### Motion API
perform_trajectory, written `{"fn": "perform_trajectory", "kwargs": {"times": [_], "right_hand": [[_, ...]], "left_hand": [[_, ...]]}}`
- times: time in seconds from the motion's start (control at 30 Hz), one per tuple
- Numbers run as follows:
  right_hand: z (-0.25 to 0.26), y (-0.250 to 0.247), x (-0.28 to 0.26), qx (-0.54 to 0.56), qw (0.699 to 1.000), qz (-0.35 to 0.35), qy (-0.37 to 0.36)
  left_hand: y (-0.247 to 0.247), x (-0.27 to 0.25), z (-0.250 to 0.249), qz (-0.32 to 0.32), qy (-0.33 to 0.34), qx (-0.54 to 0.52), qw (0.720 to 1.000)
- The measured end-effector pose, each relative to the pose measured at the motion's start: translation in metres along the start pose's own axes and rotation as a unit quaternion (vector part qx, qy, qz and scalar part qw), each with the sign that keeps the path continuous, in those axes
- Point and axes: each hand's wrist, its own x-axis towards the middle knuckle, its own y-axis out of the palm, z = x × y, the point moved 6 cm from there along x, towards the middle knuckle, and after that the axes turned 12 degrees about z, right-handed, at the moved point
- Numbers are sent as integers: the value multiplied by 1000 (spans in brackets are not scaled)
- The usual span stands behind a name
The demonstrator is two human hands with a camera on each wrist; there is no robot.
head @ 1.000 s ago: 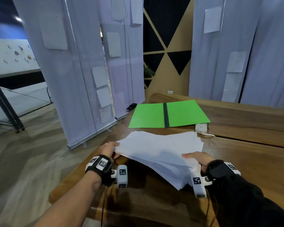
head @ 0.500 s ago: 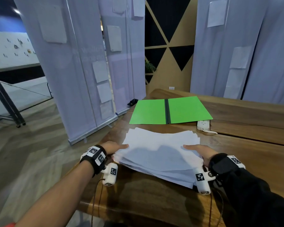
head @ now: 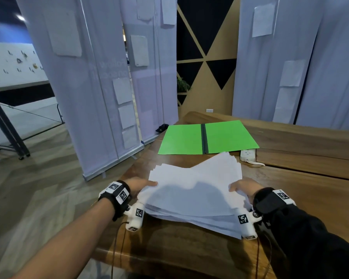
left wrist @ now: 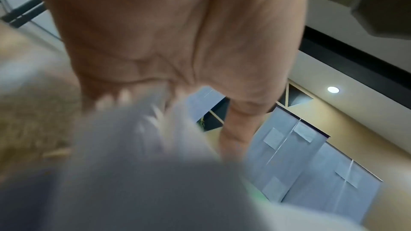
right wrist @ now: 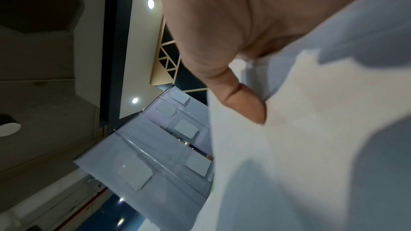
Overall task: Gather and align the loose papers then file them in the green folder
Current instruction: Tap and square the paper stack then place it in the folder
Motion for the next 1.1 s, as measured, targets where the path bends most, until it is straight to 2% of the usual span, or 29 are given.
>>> {"fn": "perform_trajectory", "kwargs": {"times": [0.1, 0.23, 0.27, 0.33, 0.37, 0.47, 0.57, 0.67, 0.77, 0.87, 0.93, 1.0, 1.1], "right_hand": [[23, 5, -11, 52, 992, -16, -112], [69, -5, -30, 103, 945, -97, -296], [77, -4, -36, 118, 931, -118, -324], [87, -1, -41, 136, 914, -138, -355], [90, 2, -43, 138, 911, -142, -362], [79, 6, -40, 134, 914, -148, -353], [63, 10, -32, 131, 923, -121, -340], [60, 14, -25, 165, 924, -117, -326], [66, 17, -22, 204, 910, -136, -334], [73, 18, -27, 207, 899, -127, -364], [76, 17, -28, 196, 897, -102, -383], [78, 20, -29, 206, 893, -81, -392], [81, 23, -25, 210, 893, -92, -388]], "left_hand": [[-9, -2, -8, -82, 83, -75, 990], [-22, -18, -42, -94, 239, -239, 937], [-27, -23, -50, -116, 255, -245, 928], [-31, -41, -64, -183, 248, -202, 930], [-30, -47, -66, -204, 252, -200, 924], [-27, -45, -55, -211, 253, -208, 921], [-23, -35, -35, -175, 239, -182, 938], [-19, -40, -31, -174, 248, -201, 932], [-12, -47, -37, -177, 247, -233, 924], [-25, -54, -41, -191, 264, -268, 906], [-36, -62, -44, -199, 310, -284, 885], [-40, -67, -46, -188, 341, -299, 871], [-38, -65, -48, -152, 369, -332, 854]]}}
